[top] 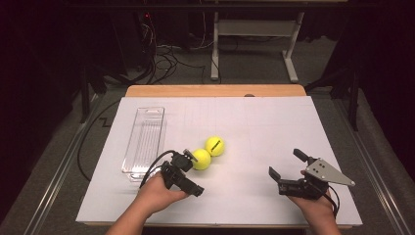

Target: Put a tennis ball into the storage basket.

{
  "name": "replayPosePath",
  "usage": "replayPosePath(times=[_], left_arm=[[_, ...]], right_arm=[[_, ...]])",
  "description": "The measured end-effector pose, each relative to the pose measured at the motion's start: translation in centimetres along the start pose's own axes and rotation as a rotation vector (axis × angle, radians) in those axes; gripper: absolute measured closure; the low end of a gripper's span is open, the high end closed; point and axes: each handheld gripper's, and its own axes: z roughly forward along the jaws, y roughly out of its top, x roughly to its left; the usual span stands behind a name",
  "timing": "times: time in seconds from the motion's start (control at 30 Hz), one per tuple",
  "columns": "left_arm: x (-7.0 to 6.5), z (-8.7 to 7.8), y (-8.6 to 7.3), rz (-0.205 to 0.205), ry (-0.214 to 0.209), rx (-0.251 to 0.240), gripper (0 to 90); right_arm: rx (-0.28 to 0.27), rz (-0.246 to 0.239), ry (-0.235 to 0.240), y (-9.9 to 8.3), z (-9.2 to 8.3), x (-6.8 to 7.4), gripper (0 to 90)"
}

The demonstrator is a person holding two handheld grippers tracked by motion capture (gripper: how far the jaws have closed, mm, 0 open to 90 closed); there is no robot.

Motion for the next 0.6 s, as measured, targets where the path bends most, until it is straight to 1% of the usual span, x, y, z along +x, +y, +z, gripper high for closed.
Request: replayPosePath(times=[0.07,0.13,0.23,0.3,0.4,0.6], left_arm=[[0.0,-0.1,0.3,0.003,0.002,0.002,0.8],[0.1,-0.3,0.8,-0.001,0.007,0.005,0.8],[0.3,-0.4,1.2,-0.007,0.011,0.008,0.8],[0.4,-0.8,1.4,-0.011,0.013,0.003,0.7],[0.4,-1.3,1.9,-0.003,0.020,-0.003,0.7],[0.7,-1.7,2.7,0.007,0.010,0.011,0.7]], right_arm=[[0.000,-0.001,0.000,0.0,0.0,0.0,0.4],[-0.001,-0.002,0.002,0.0,0.0,0.0,0.4],[-0.004,0.001,0.002,0.0,0.0,0.0,0.4],[-0.005,0.001,0.001,0.0,-0.1,0.0,0.4],[-0.008,0.003,-0.001,0.1,-0.2,0.0,0.4],[-0.009,0.000,0.000,0.1,-0.2,0.0,0.4]])
